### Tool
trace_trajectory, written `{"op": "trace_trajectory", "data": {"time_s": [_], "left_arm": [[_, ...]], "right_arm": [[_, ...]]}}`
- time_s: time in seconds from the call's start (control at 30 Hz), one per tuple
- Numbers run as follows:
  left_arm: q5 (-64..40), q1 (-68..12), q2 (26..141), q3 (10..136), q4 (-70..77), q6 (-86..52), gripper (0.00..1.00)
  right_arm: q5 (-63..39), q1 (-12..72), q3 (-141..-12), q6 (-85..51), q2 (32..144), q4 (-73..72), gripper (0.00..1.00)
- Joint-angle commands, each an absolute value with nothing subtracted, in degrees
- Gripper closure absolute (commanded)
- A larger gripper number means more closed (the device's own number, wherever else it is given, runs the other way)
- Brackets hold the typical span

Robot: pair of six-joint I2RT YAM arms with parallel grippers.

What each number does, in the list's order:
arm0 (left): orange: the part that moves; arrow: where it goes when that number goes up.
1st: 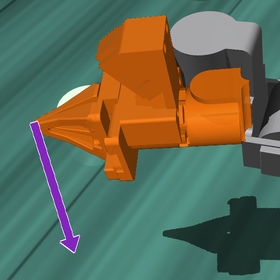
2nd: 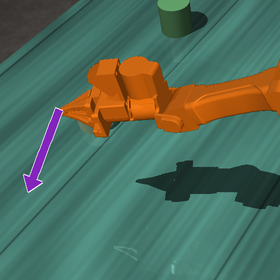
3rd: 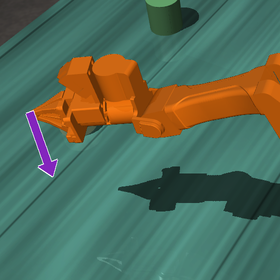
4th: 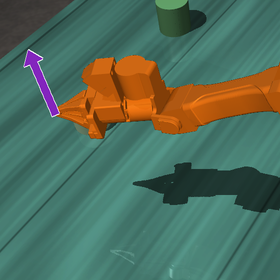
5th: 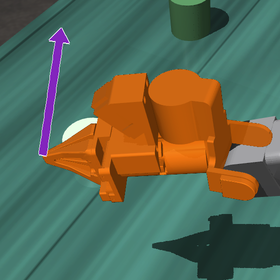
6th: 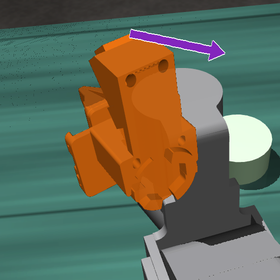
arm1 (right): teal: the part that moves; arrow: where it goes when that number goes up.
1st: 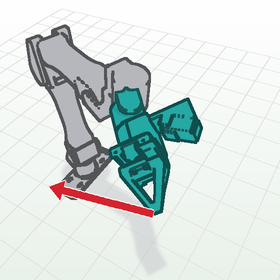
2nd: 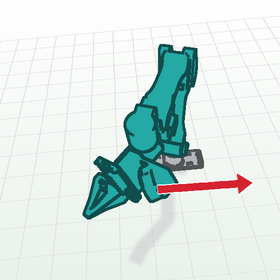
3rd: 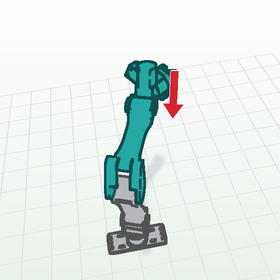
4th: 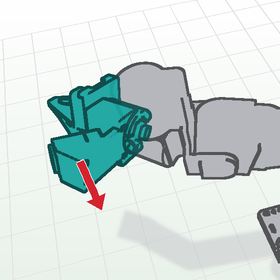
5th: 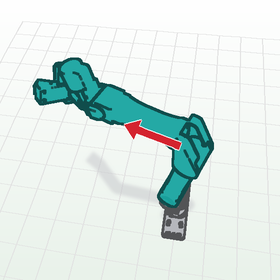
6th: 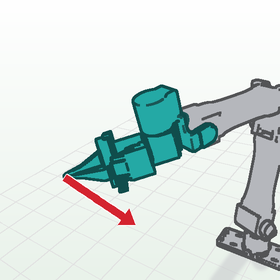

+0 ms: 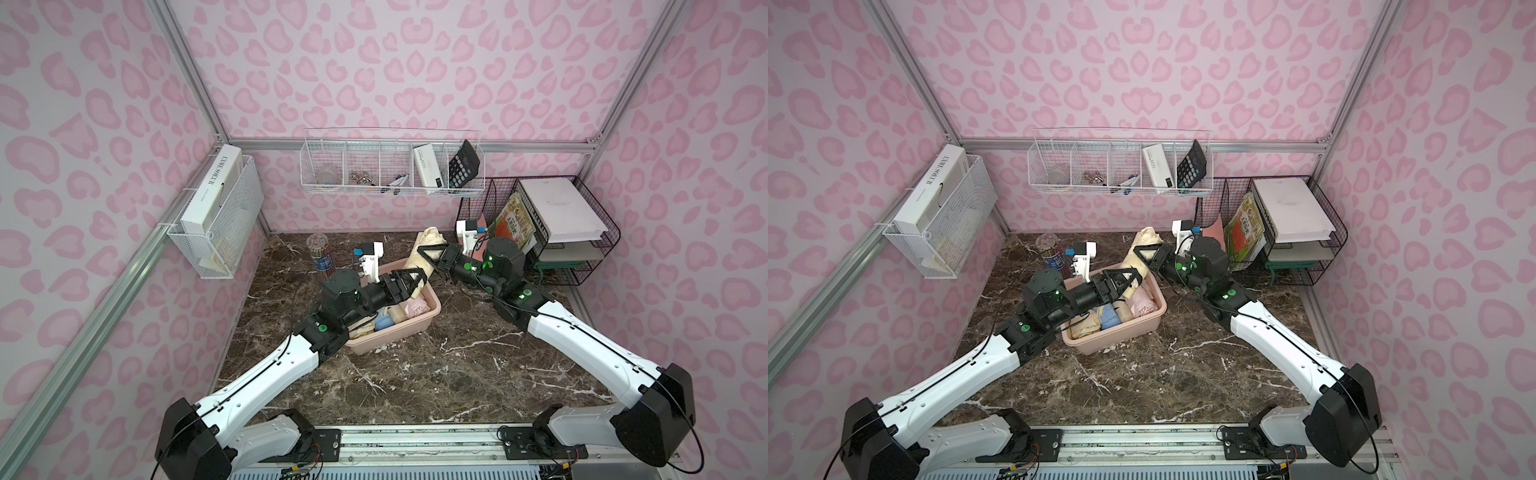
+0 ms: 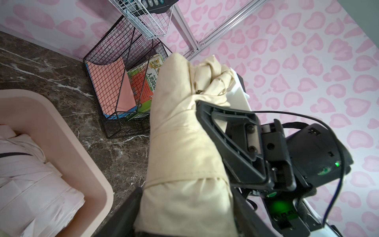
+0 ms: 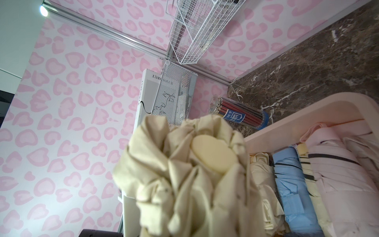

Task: Put the umbrella into the storage box
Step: Pick up the umbrella from the center of the board.

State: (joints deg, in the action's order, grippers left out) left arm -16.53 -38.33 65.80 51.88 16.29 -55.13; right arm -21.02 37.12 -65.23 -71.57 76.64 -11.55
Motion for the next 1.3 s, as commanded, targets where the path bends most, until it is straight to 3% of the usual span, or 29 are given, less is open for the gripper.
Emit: {"op": "trace_trajectory", "data": {"time_s": [0.0, 0.2, 0.3, 0.37, 0.57, 0.7, 0.87, 1.17, 1.27], "left_arm": [[-17.8, -38.3, 66.0, 51.7, 20.0, -55.0, 0.46], [-18.1, -38.3, 66.1, 51.7, 20.7, -55.1, 0.68], [-17.7, -38.3, 66.0, 51.5, 20.1, -55.0, 0.84], [-17.6, -38.3, 66.0, 51.5, 19.2, -54.9, 0.88], [-17.3, -38.3, 65.3, 51.9, 16.4, -54.3, 0.91], [-17.2, -38.3, 64.5, 52.5, 12.2, -52.6, 0.93], [-15.1, -38.3, 62.7, 54.2, 2.5, -48.3, 0.94], [-17.1, -38.2, 60.0, 57.1, -12.2, -37.1, 0.95], [-19.1, -38.1, 59.7, 57.7, -15.8, -35.4, 0.95]], "right_arm": [[-21.8, 37.2, -65.2, -72.3, 76.4, -16.7, 0.88], [-21.5, 37.2, -64.6, -72.4, 76.3, -16.7, 0.83], [-21.1, 37.2, -64.5, -72.1, 76.1, -16.2, 0.72], [-20.5, 37.2, -64.4, -70.5, 75.6, -15.8, 0.59], [-20.9, 34.0, -62.5, -62.5, 72.9, -12.5, 0.36], [-19.2, 30.7, -62.7, -54.6, 70.4, -6.6, 0.33], [-14.8, 30.3, -67.1, -32.7, 69.0, 4.6, 0.29], [-22.6, 30.6, -69.6, 6.1, 66.7, 17.7, 0.27], [-19.6, 32.1, -72.9, 13.3, 67.8, 24.0, 0.26]]}}
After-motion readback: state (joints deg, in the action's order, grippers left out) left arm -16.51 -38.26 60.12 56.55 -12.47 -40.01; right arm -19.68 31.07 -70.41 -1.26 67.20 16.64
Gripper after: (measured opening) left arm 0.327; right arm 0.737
